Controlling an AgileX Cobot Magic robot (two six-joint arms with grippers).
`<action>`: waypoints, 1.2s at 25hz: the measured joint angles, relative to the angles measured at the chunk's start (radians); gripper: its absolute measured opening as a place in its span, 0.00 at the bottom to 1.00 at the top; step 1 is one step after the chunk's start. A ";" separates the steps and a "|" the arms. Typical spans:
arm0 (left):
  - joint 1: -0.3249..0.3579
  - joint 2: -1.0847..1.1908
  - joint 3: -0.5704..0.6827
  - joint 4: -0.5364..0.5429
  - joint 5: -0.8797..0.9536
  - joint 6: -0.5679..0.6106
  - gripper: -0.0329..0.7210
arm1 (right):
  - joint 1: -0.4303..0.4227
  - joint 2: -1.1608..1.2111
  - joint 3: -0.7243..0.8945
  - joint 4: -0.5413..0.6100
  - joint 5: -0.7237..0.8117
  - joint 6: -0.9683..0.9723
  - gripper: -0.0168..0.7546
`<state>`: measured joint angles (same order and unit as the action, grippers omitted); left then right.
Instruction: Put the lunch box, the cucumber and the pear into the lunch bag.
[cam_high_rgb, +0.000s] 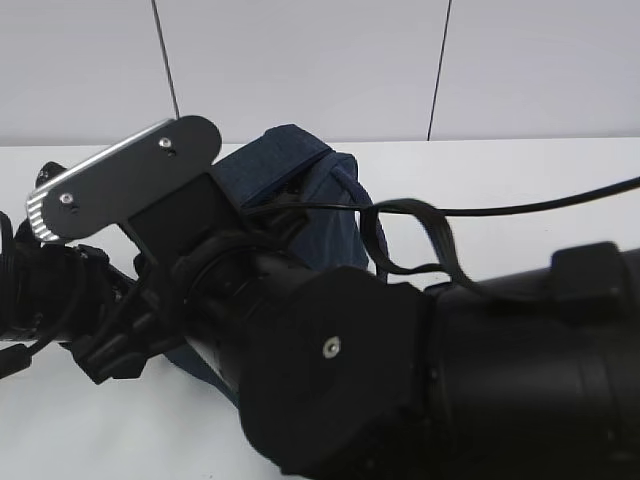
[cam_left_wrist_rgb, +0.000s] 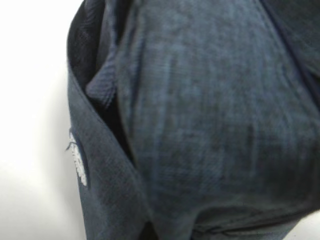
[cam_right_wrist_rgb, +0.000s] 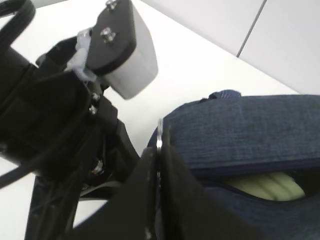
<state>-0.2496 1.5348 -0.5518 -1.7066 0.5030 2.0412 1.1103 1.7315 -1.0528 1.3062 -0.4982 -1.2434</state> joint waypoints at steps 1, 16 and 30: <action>0.000 0.000 0.000 -0.002 -0.001 0.000 0.06 | 0.000 0.000 -0.007 0.002 -0.001 -0.008 0.02; 0.000 0.000 0.000 -0.012 -0.011 0.000 0.06 | -0.175 -0.021 -0.091 0.243 0.127 -0.118 0.02; 0.000 0.000 -0.001 -0.013 -0.019 0.000 0.06 | -0.307 -0.050 -0.129 0.284 0.271 -0.118 0.02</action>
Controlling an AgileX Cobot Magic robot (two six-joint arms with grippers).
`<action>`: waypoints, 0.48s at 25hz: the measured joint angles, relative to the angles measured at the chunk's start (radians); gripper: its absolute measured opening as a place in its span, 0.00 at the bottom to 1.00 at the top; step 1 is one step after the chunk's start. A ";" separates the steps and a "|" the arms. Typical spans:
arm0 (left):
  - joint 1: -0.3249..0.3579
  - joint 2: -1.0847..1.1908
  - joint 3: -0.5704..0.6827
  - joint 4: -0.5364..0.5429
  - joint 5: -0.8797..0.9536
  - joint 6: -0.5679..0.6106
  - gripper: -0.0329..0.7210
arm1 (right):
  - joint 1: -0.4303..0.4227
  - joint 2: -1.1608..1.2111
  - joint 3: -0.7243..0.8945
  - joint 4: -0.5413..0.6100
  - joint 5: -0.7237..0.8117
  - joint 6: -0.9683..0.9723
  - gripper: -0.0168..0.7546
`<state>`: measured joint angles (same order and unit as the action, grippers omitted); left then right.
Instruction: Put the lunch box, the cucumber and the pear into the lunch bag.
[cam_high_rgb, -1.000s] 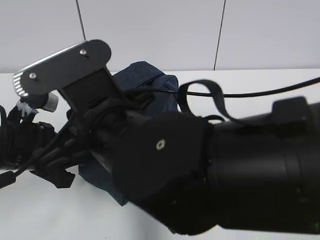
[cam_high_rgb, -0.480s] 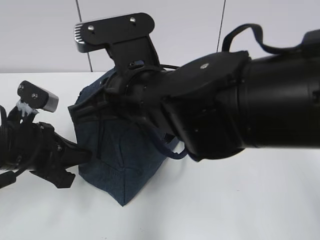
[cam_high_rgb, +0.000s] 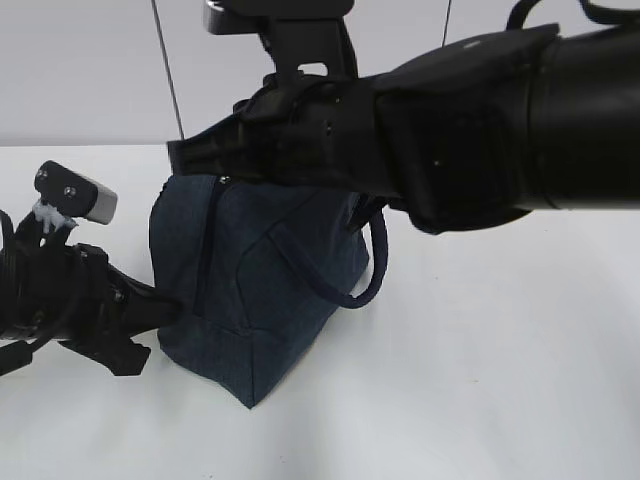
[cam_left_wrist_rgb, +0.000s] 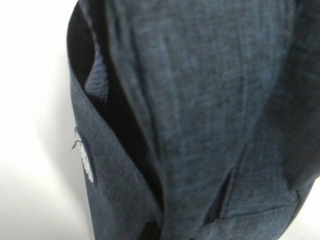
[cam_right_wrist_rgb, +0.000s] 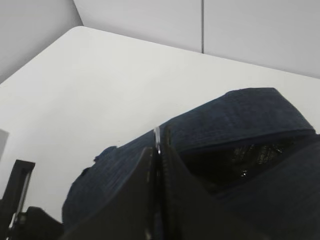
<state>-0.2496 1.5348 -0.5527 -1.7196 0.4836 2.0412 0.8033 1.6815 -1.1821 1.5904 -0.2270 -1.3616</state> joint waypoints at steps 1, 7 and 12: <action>0.000 0.000 0.000 0.000 -0.001 0.000 0.06 | -0.021 -0.002 -0.002 0.015 0.015 0.000 0.02; 0.000 0.000 0.008 0.000 -0.005 0.000 0.05 | -0.116 -0.002 -0.002 0.030 0.037 0.000 0.02; 0.000 0.000 0.010 0.000 -0.005 0.000 0.05 | -0.209 0.005 -0.003 0.030 0.084 0.000 0.02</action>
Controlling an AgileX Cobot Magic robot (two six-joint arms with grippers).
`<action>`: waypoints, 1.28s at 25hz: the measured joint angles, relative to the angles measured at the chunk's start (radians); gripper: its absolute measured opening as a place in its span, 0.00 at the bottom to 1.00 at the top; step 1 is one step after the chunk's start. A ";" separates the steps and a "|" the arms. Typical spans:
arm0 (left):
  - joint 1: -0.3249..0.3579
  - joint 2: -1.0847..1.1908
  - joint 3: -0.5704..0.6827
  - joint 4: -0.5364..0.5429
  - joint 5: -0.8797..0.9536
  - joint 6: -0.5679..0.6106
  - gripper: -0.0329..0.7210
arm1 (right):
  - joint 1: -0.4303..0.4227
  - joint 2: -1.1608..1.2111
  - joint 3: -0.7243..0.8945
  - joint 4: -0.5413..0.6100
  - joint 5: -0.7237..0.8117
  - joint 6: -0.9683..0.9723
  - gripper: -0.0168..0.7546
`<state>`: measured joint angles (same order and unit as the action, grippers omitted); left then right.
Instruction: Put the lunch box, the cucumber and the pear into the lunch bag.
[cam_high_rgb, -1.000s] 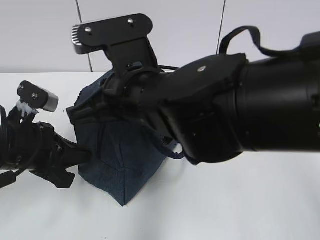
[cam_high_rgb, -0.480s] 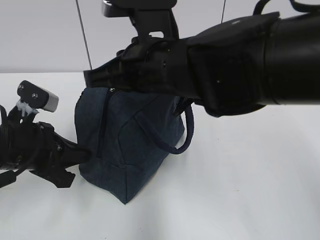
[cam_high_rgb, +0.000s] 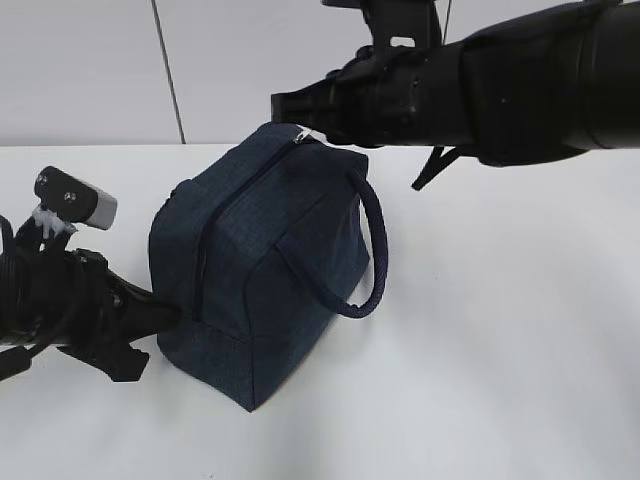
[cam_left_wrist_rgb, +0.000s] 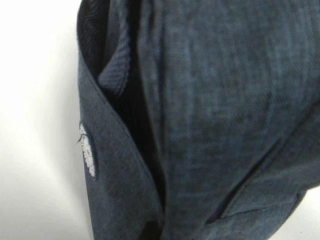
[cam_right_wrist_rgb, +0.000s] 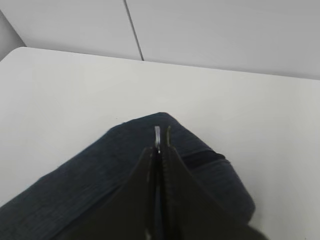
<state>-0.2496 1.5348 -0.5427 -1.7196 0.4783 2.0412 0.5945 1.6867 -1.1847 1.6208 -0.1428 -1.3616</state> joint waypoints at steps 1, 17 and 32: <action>0.000 0.000 0.000 0.000 0.000 0.000 0.05 | -0.035 0.008 0.000 0.005 0.023 0.000 0.02; -0.001 0.000 0.000 0.000 0.000 0.000 0.05 | -0.360 0.274 -0.091 0.132 0.419 0.000 0.02; -0.001 0.000 0.000 0.000 -0.002 0.000 0.05 | -0.363 0.423 -0.156 0.179 0.466 0.002 0.02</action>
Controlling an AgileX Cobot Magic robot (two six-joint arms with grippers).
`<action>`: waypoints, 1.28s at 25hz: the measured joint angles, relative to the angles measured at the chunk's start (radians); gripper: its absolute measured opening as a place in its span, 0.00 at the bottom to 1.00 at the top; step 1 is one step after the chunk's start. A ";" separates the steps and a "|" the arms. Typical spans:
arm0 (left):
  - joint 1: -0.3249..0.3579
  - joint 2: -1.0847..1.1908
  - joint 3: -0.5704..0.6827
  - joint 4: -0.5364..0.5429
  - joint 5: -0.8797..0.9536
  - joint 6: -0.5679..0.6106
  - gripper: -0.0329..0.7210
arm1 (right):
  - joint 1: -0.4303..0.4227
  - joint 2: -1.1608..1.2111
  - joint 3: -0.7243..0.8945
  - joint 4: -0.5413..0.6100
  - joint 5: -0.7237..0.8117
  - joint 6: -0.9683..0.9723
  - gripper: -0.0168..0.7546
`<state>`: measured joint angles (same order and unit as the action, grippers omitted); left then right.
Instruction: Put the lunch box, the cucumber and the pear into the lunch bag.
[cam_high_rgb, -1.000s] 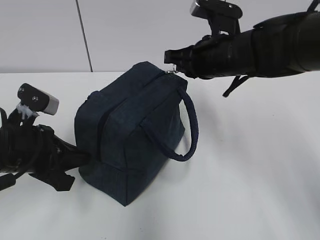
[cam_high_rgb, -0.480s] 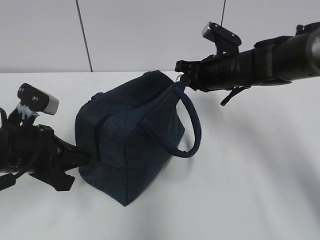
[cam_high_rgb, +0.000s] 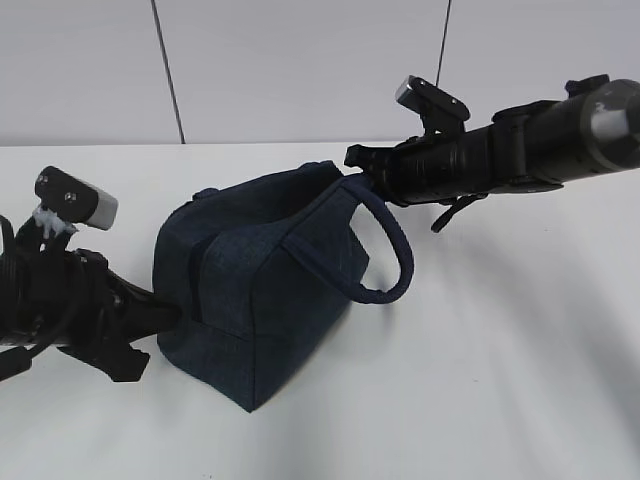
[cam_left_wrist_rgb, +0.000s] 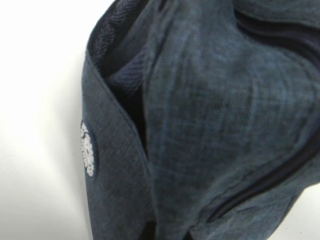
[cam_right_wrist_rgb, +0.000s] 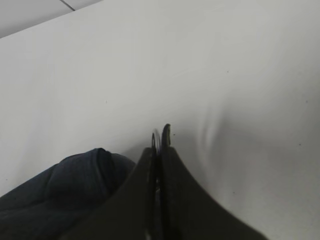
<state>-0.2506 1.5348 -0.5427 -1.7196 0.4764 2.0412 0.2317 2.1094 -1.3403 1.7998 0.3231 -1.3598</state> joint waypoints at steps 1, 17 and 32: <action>0.000 0.000 0.000 0.000 0.000 0.000 0.05 | 0.000 0.001 0.000 0.000 0.002 0.000 0.02; 0.000 -0.036 0.001 -0.002 -0.041 0.000 0.44 | -0.008 -0.130 0.000 -0.002 -0.002 -0.046 0.76; 0.000 -0.227 0.003 0.580 -0.095 -0.627 0.53 | -0.008 -0.319 0.083 -0.370 -0.013 0.069 0.68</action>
<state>-0.2506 1.3075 -0.5399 -1.1400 0.3816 1.4140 0.2242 1.7904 -1.2571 1.4297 0.3103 -1.2910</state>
